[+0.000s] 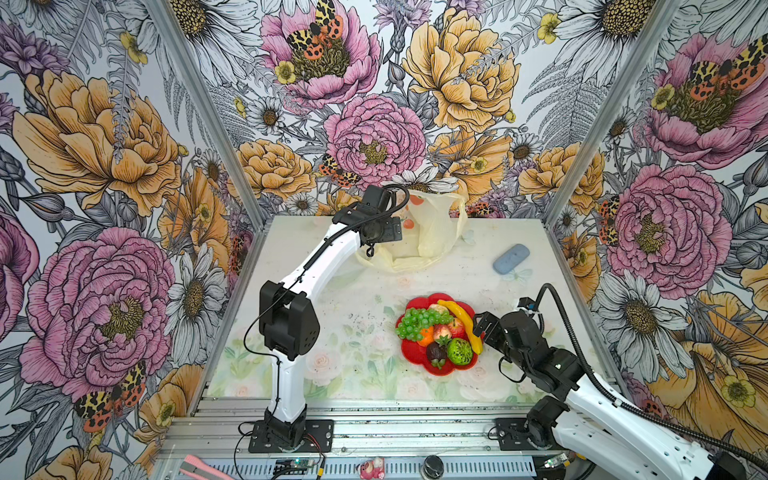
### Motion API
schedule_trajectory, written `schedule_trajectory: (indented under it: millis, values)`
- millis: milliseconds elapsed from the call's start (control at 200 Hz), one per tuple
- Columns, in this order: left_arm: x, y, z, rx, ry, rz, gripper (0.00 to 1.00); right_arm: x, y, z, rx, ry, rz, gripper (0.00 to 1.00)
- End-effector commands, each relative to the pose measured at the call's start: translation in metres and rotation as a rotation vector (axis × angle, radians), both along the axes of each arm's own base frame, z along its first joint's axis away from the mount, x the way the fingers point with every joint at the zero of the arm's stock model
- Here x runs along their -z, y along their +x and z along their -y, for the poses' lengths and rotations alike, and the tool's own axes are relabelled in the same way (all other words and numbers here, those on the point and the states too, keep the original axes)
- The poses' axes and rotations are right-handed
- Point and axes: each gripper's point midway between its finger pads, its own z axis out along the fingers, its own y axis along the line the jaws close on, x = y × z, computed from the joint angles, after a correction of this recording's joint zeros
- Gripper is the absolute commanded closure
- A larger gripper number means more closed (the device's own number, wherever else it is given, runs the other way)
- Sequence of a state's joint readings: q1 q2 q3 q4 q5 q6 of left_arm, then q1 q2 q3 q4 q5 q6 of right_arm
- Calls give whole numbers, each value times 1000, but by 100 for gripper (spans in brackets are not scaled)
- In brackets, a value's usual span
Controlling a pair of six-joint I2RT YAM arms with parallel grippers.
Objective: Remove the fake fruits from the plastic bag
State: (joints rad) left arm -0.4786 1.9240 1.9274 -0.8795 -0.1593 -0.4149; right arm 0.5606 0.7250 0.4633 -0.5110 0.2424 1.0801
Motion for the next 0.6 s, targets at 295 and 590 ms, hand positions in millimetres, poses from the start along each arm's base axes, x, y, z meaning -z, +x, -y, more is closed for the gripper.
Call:
schedule_trajectory:
  millis: [295,590]
  values:
    - [11,-71,-63,-141,-129,147,2,24,6,-37,-32,314,-45,0]
    - [48,-90,-109,-249,-138,122,1,27,20,-64,-80,408,-46,0]
